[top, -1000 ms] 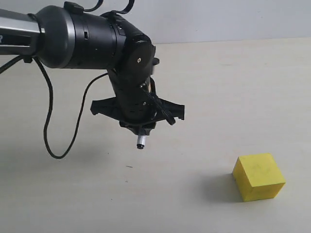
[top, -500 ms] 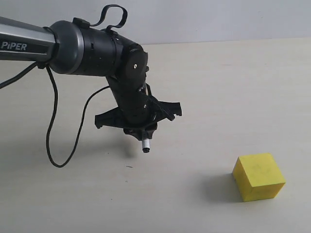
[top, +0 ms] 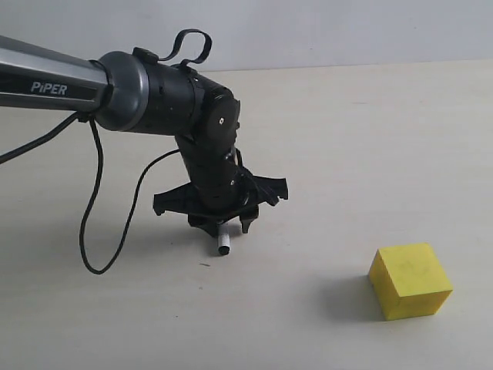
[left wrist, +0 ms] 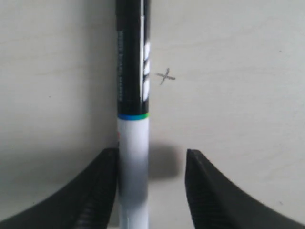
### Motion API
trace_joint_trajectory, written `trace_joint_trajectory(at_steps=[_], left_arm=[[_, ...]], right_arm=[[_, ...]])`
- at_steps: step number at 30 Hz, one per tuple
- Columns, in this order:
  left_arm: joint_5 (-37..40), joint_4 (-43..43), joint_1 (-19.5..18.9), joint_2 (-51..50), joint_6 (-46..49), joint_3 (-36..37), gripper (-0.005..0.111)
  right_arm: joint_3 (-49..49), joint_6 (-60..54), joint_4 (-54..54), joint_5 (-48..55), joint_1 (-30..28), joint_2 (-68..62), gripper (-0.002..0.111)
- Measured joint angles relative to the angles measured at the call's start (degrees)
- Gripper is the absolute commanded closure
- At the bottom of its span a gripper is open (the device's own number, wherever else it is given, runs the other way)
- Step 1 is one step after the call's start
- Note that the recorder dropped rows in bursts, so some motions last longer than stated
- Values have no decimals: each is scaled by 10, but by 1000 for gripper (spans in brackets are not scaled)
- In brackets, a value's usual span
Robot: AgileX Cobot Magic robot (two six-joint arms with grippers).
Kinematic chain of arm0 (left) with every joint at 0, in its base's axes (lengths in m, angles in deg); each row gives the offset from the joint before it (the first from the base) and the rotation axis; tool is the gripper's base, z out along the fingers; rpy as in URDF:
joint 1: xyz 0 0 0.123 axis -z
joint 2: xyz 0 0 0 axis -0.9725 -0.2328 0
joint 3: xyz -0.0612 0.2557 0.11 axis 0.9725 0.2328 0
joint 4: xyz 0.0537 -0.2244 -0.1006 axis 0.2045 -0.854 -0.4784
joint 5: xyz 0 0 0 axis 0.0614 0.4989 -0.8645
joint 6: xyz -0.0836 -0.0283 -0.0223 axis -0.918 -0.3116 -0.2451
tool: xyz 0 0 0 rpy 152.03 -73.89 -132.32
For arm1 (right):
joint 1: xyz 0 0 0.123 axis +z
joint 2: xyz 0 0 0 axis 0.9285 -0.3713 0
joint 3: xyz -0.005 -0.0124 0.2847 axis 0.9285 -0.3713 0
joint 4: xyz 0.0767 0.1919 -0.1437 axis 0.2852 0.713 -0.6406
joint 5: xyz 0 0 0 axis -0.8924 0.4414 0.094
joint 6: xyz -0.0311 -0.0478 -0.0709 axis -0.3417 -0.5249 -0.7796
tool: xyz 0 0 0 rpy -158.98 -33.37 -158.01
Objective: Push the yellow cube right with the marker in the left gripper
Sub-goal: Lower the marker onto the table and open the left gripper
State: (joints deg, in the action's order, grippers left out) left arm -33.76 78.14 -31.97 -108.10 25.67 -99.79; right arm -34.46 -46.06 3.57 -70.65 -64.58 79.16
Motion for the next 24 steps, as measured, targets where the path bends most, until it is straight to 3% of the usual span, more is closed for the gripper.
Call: trace_joint_trajectory(at_steps=[9, 18, 20, 24], left_arm=[[15, 0, 0, 11, 48, 0, 52], [46, 0, 0, 102, 156, 0, 52], [54, 0, 0, 124, 185, 0, 57], [63, 0, 0, 170, 229, 0, 83]], right_arm=[[0, 0, 0, 0, 0, 0, 108], [0, 0, 0, 0, 0, 0, 108], [0, 0, 0, 0, 0, 0, 108], [0, 0, 0, 0, 0, 0, 108]])
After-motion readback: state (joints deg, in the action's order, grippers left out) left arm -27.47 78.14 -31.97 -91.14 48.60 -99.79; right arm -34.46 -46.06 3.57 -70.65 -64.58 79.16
